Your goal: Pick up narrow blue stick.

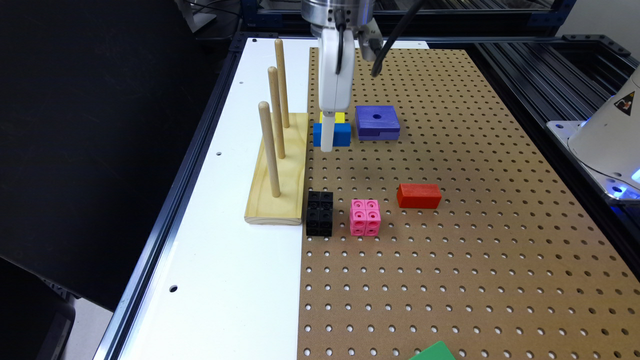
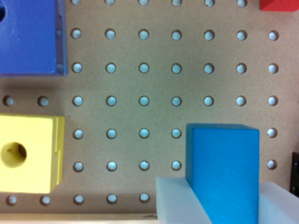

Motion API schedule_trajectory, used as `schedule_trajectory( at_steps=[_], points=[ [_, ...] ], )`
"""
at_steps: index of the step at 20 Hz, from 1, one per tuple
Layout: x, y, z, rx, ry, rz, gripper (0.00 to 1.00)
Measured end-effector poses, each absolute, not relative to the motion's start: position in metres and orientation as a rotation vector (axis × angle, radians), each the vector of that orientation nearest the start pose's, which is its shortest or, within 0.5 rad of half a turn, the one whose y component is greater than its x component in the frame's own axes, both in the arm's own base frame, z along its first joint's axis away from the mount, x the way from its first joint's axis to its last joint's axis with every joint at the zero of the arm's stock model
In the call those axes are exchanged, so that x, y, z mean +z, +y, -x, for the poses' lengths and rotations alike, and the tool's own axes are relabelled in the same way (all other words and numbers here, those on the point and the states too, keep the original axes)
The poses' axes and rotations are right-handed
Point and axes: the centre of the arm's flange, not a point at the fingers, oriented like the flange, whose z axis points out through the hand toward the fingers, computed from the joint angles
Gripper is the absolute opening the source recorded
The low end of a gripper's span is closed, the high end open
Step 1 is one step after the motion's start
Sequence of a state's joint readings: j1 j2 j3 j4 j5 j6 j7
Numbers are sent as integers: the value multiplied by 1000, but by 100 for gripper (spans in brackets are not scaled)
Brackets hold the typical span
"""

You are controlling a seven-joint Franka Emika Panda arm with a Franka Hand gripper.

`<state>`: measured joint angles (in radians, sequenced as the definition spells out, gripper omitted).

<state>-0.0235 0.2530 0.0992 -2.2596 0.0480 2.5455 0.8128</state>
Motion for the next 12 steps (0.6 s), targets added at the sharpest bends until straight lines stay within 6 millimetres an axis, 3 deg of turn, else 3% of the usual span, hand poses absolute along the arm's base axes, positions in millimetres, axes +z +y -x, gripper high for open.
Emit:
schedule_trajectory(
  at_steps=[12],
  points=[
    [327, 41, -533, -31, 1162, 2858, 0]
  ],
)
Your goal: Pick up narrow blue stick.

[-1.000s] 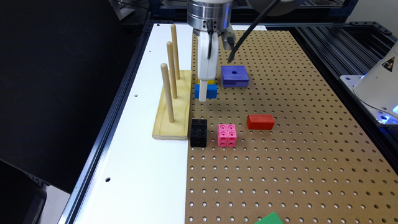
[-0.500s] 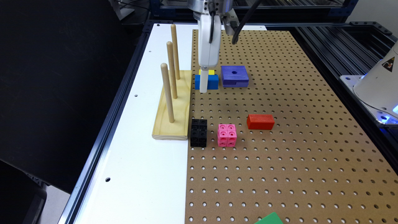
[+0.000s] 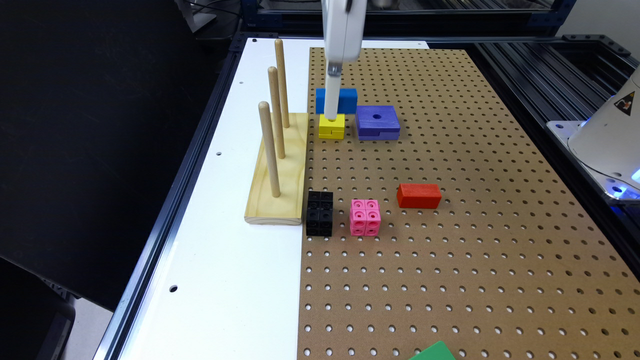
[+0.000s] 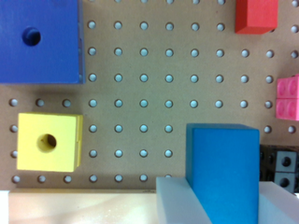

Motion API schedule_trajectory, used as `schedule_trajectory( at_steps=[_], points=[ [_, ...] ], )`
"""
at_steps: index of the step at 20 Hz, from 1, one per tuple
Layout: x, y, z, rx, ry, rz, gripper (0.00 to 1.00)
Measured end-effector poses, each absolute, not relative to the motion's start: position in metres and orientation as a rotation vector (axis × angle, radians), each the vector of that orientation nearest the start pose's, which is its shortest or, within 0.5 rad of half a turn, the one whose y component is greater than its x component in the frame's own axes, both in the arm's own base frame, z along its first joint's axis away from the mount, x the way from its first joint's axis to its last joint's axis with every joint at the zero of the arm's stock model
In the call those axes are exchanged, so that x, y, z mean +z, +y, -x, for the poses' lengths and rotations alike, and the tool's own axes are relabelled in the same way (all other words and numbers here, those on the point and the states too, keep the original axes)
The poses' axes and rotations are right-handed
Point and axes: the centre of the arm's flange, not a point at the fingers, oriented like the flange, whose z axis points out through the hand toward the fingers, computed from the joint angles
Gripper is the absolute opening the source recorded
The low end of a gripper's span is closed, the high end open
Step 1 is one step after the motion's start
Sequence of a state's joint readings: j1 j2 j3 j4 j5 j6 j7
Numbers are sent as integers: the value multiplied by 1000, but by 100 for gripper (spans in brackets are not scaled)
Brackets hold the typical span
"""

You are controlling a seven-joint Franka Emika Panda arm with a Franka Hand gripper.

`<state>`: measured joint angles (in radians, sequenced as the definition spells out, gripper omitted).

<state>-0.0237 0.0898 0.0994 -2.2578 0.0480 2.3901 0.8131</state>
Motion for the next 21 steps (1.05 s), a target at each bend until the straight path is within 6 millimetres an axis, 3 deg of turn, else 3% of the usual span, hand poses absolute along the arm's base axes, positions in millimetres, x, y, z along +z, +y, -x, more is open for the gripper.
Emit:
schedule_trajectory(
  at_steps=[21],
  points=[
    [332, 41, -531, -29, 1161, 2860, 0]
  ],
)
